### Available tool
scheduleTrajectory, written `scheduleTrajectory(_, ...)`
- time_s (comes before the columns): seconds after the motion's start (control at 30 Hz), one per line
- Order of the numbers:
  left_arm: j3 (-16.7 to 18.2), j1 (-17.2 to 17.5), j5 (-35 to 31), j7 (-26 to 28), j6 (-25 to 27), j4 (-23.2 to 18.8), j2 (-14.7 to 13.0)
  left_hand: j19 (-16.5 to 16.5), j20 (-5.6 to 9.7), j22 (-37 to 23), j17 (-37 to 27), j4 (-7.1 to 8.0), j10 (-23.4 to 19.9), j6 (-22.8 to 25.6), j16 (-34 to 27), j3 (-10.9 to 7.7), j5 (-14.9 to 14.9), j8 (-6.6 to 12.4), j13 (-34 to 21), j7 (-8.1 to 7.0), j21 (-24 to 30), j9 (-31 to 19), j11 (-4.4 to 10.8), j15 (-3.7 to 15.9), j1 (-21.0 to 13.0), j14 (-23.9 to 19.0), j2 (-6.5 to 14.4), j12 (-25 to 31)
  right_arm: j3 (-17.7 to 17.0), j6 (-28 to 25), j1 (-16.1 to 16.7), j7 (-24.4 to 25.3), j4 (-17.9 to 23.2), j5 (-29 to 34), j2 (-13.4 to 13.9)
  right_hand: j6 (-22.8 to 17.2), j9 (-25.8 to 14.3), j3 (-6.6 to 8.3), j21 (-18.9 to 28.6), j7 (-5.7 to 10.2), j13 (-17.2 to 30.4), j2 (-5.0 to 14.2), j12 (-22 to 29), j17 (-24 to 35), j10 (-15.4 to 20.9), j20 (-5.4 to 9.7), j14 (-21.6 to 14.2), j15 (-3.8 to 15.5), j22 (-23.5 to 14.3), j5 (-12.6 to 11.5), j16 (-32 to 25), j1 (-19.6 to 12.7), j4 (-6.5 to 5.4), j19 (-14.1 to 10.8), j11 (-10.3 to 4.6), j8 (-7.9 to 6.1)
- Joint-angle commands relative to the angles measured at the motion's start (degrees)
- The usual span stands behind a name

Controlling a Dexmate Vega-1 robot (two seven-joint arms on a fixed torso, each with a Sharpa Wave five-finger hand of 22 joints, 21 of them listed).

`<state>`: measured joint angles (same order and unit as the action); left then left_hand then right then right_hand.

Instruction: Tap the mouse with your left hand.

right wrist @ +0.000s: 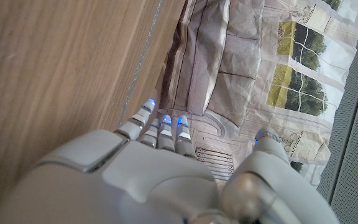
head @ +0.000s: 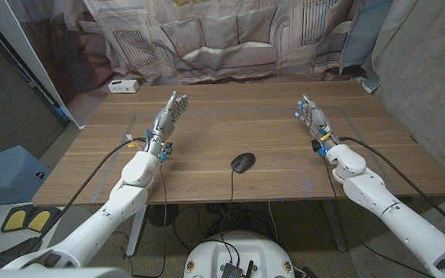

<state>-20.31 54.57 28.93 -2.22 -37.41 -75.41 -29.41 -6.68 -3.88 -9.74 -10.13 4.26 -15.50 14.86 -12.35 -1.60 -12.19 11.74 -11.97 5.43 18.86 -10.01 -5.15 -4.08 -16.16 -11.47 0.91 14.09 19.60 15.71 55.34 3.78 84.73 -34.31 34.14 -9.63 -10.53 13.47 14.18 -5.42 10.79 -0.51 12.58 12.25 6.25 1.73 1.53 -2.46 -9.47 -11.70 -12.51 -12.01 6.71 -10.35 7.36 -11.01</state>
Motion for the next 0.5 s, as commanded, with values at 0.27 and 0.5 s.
scheduleTrajectory(0.27,0.15,0.7,-1.21,-1.49,-5.21,1.84,0.04,-1.25,-0.2,-0.28,-0.19,-0.32,-1.71,1.78,-0.38,0.24,0.03,0.66,0.02,0.24,-0.42,-0.34,-0.33,-0.03,-0.71,-1.47,-0.44,0.52,-0.59,1.62,2.15,1.51,2.33,0.42,-0.46,-0.37,-0.13,0.13,-0.13,0.12,0.29,0.1,0.2,0.03,0.42,0.14,-0.72,-0.21,-0.29,0.0,-0.29,-0.56,0.28,-1.17,0.07,-0.33)
scheduleTrajectory(0.5,-0.36,0.77,-3.5,-0.99,-5.92,1.86,-0.26,-2.48,-0.4,-0.28,-0.2,-0.45,-2.9,3.03,-0.44,0.42,0.05,0.81,0.13,0.23,-0.46,-0.37,-0.34,0.19,-0.76,-2.63,-0.59,0.77,-1.05,1.28,3.4,3.36,3.83,1.41,0.12,-1.2,-0.15,-0.06,0.48,0.44,0.3,0.33,0.74,-0.05,3.07,0.23,-4.1,-0.29,-0.33,0.19,-1.25,-0.51,0.35,-5.06,0.19,-0.52)
